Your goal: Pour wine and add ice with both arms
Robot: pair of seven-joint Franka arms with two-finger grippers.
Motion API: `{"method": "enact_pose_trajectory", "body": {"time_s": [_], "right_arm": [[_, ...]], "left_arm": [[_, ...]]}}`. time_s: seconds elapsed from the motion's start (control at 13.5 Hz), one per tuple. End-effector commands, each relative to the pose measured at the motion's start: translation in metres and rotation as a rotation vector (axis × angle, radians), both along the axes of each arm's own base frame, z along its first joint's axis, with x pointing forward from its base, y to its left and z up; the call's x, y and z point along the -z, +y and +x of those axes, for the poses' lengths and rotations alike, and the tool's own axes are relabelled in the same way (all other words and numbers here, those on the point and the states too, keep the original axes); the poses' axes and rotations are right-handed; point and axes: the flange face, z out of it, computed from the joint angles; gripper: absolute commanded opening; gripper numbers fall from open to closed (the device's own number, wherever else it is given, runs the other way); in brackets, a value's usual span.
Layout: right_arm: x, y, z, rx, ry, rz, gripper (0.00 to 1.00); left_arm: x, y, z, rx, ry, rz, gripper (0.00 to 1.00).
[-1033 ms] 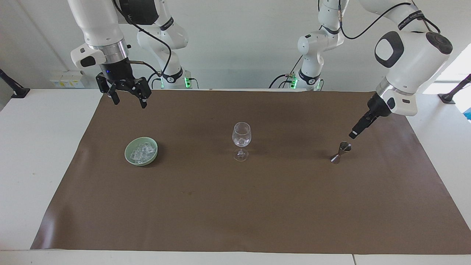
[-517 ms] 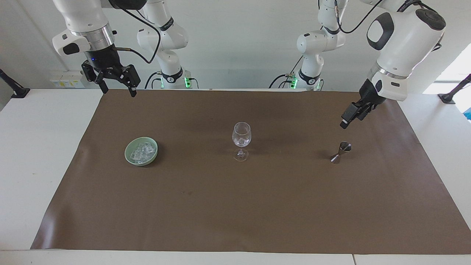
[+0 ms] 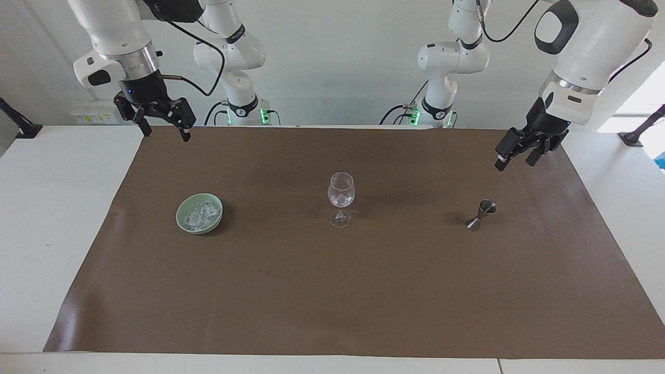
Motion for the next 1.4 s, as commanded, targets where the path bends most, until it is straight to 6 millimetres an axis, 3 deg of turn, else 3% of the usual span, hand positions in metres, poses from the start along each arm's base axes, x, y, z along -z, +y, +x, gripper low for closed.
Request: {"method": "enact_pose_trajectory", "body": {"time_s": [0.0, 0.44, 0.74, 1.25, 1.33], "right_arm": [[0.001, -0.003, -0.011, -0.019, 0.005, 0.014, 1.00], [0.012, 0.003, -0.019, -0.023, 0.028, 0.016, 1.00], [0.012, 0.005, -0.022, -0.027, 0.053, 0.016, 1.00], [0.013, 0.010, -0.023, -0.038, 0.053, 0.015, 1.00], [0.011, 0.009, -0.022, -0.040, 0.052, 0.013, 1.00]], "left_arm": [[-0.021, 0.011, -0.006, 0.066, -0.002, 0.033, 1.00], [-0.039, 0.031, -0.017, 0.130, 0.045, 0.079, 1.00], [-0.036, 0.043, -0.020, 0.215, 0.067, 0.120, 1.00], [-0.036, 0.041, -0.033, 0.228, 0.138, 0.138, 1.00], [-0.038, 0.034, -0.035, 0.240, 0.134, 0.139, 1.00]]}}
